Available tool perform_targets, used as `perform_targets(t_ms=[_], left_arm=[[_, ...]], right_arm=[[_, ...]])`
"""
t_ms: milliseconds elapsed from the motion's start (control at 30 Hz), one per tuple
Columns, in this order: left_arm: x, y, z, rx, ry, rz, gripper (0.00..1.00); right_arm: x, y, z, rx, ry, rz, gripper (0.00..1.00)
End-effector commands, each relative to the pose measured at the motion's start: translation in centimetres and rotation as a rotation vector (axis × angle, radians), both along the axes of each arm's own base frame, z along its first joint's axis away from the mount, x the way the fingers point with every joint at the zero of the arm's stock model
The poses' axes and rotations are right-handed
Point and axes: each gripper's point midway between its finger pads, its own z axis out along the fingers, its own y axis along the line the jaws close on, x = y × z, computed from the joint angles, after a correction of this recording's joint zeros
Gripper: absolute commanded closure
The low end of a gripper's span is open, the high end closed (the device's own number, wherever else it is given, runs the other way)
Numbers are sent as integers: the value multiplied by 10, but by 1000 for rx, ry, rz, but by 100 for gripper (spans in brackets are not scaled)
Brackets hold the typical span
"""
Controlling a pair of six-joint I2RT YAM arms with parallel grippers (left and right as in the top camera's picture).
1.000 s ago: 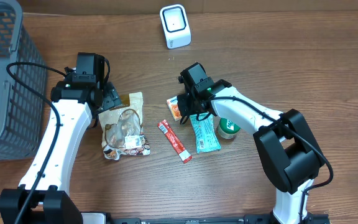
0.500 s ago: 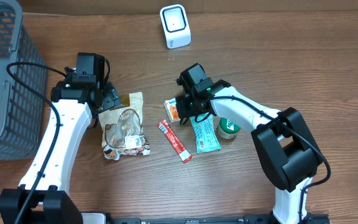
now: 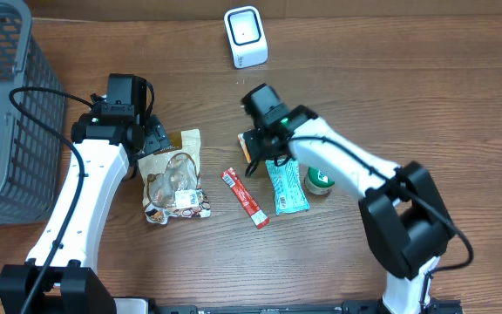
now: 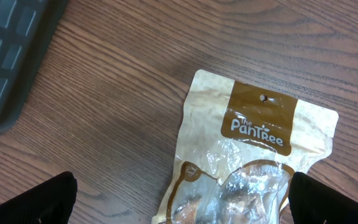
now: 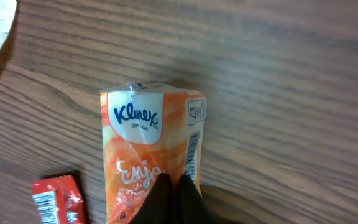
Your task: Scan the item barcode
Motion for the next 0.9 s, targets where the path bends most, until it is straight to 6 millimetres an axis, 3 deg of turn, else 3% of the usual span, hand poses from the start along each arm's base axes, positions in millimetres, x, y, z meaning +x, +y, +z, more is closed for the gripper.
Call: perform_targets(t_ms=[0,167,300,533,667,867], left_arm=[[3,-1,12,-3,-34,-10,1],[3,-1,12,-3,-34,-10,0],[3,-1,12,-4,-34,-10,1],[3,-1,12,-3,-34,-10,0],[3,-1,12,-3,-34,-10,0],[3,-1,12,-4,-34,-9,0]], right_arm=[[16,-14,43,-242,-264,-32,96],[12,-18,75,-519,-492,-21,96],[8,-16,80,-637,-559,13,96],[14,-21,58,-863,-584,88,96],[14,-16,40,-883,-579,104,96],[16,-14,30,-896,-594,93,96]])
